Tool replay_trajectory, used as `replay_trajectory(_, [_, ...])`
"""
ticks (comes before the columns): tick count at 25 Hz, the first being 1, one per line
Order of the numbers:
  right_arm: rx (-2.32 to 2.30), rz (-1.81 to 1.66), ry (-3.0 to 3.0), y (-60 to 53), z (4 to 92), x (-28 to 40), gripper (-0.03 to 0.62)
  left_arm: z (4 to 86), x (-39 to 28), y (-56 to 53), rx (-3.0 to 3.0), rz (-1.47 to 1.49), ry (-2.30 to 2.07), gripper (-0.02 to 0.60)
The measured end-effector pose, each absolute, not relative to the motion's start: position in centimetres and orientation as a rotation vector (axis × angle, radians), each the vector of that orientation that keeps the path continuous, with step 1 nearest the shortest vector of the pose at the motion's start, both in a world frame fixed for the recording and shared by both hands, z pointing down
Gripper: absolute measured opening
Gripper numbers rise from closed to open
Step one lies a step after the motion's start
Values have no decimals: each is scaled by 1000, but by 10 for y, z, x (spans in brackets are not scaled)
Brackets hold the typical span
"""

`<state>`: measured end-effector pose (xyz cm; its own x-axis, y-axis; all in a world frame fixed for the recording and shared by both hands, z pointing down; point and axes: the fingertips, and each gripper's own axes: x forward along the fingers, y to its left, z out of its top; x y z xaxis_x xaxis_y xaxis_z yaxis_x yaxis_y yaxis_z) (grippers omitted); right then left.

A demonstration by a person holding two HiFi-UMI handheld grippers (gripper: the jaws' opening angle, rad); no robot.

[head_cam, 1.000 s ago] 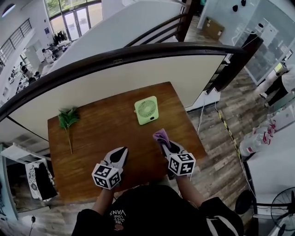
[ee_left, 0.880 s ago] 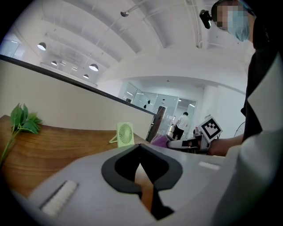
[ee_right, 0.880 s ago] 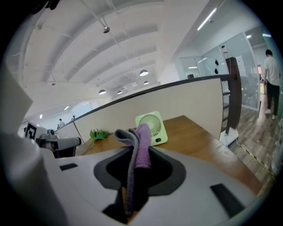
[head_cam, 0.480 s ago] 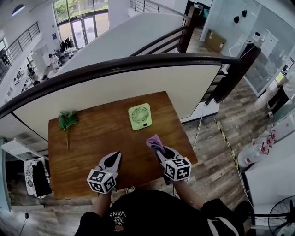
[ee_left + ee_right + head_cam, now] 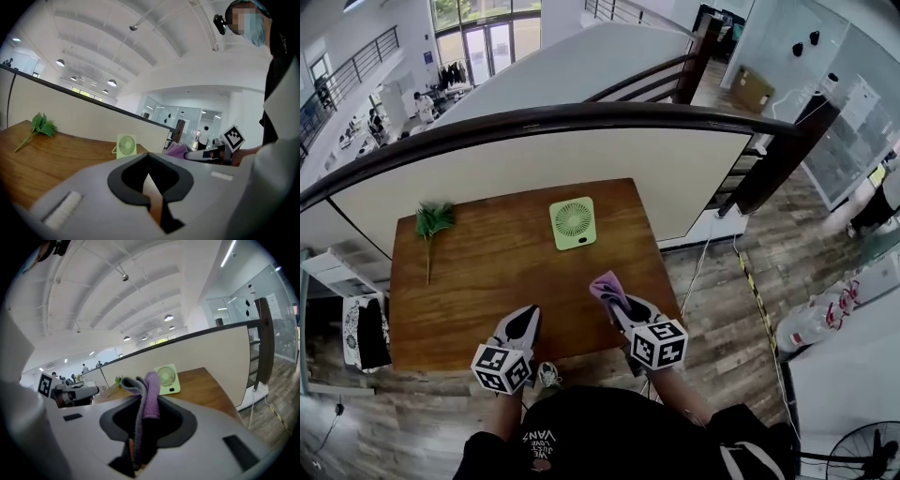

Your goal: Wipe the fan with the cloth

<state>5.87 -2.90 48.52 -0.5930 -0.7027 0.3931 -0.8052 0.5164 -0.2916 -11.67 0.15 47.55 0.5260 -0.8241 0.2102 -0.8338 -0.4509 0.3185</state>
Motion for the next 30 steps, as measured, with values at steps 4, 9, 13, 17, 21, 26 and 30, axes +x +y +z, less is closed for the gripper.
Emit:
replay_trajectory(4, [1244,660,-2561,-17,483,68,100,476,-104,19,2371,32,-1395,12])
replay_trajectory(9, [1209,668,-2579,-1,484,75,100,475,-92,35,2362,34,-1417,11])
replay_trajectory(13, [1169,666,-2596,14,485,78,100,473,-85,48,2358,27,-1437,11])
replay_trajectory(17, [1146,650,-2612,24,485,82,100,474,-79,60,2353,18,-1453,12])
replay_trajectory(21, [1129,646,-2611,32,485,85,100,473,-75,70,2344,4,-1465,12])
replay_trajectory(26, [1119,642,-2614,41,486,89,100,476,-68,81,2339,-3,-1466,12])
replay_trajectory(30, [1112,638,-2618,46,486,88,100,475,-68,87,2341,-4,-1466,12])
